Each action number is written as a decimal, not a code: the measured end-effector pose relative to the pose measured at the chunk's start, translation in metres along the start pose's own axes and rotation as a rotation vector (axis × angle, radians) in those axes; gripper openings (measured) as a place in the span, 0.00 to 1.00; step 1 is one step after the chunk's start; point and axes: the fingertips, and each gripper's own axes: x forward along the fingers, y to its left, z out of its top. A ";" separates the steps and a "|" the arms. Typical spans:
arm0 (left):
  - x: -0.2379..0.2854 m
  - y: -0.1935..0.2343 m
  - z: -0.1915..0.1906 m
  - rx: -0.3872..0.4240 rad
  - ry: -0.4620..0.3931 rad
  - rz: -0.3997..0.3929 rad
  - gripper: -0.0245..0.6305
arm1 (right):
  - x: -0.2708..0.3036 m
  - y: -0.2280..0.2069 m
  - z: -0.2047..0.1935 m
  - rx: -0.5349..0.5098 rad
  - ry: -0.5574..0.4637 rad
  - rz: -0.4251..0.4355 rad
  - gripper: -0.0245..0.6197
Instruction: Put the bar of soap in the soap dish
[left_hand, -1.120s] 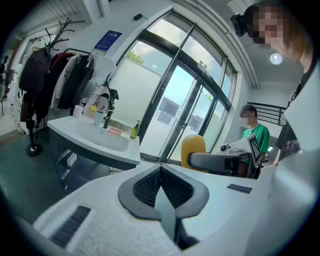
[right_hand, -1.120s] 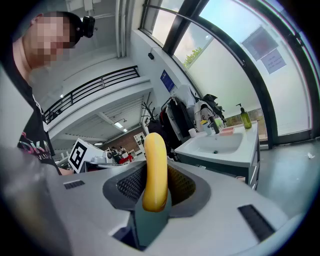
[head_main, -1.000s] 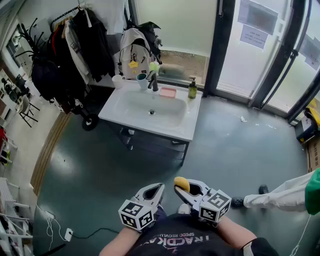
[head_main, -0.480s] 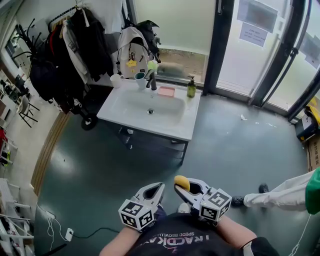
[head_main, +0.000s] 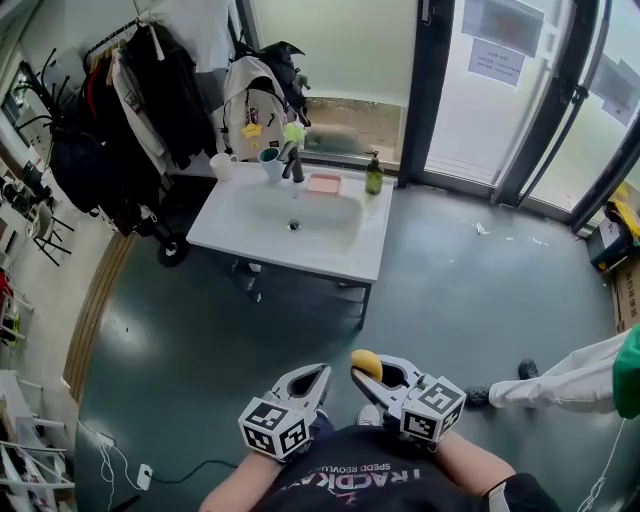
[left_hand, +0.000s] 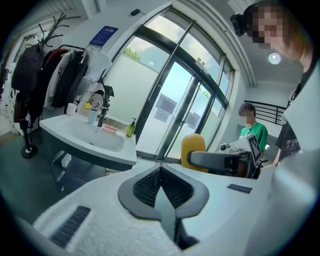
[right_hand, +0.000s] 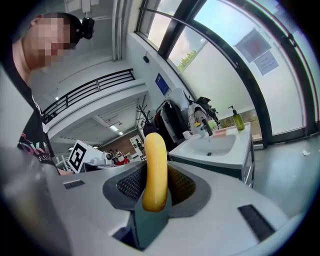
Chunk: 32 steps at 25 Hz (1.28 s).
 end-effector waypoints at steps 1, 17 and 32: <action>0.001 0.000 0.000 -0.001 0.002 -0.002 0.05 | 0.000 -0.002 0.000 0.003 -0.001 -0.004 0.21; 0.004 0.041 0.027 0.001 0.009 -0.001 0.05 | 0.042 -0.015 0.021 0.021 -0.026 -0.031 0.21; 0.025 0.079 0.059 0.002 0.019 -0.108 0.05 | 0.073 -0.035 0.047 0.008 -0.060 -0.168 0.21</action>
